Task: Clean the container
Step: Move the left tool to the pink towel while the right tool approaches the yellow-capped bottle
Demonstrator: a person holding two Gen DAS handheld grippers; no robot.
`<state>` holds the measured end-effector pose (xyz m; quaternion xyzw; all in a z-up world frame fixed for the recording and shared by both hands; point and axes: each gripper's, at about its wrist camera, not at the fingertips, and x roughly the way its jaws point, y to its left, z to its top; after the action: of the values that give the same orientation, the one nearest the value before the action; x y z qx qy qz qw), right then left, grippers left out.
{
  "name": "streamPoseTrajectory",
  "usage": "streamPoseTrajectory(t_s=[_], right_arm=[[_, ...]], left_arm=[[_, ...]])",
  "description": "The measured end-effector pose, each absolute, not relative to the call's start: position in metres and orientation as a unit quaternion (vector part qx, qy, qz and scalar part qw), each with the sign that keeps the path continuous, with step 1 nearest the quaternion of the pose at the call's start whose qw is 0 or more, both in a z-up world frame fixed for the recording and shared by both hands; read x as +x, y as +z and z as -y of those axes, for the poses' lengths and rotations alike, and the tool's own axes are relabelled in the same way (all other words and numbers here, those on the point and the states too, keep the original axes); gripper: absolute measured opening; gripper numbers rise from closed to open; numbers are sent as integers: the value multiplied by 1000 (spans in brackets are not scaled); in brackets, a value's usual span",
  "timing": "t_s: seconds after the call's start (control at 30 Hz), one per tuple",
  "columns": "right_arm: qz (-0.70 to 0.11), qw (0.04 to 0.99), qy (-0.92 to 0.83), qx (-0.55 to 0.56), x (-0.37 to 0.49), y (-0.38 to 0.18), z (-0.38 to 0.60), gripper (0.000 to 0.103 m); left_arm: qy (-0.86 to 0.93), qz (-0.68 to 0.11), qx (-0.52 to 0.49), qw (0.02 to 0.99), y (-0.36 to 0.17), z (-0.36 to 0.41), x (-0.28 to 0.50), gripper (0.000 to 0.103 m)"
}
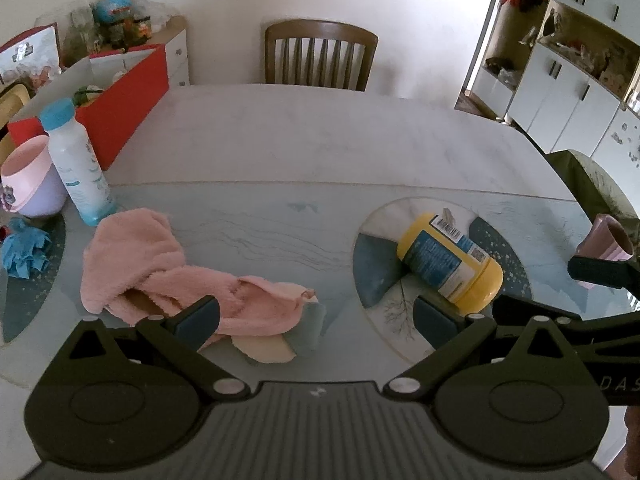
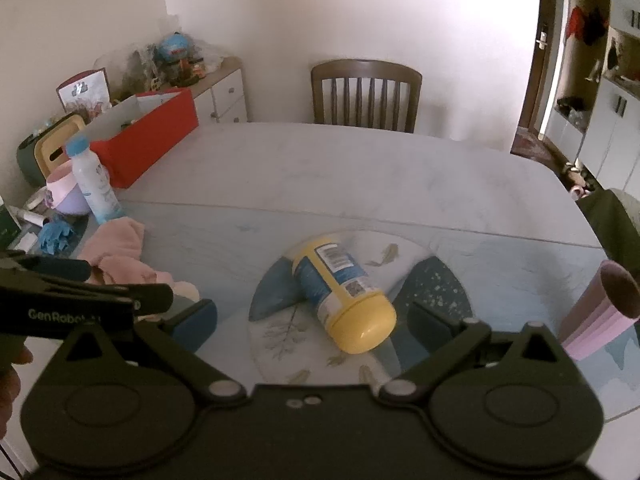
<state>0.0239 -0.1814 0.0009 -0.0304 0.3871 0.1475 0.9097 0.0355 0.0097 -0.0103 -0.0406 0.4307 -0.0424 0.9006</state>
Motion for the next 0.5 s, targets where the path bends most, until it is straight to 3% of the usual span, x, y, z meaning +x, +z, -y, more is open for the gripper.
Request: streamPoseTrajectory(t_s=[0.5], right_arm=[[-396, 899, 162, -99, 82, -37, 176, 99]], left_arm=[[18, -449, -54, 892, -34, -61, 86, 103]])
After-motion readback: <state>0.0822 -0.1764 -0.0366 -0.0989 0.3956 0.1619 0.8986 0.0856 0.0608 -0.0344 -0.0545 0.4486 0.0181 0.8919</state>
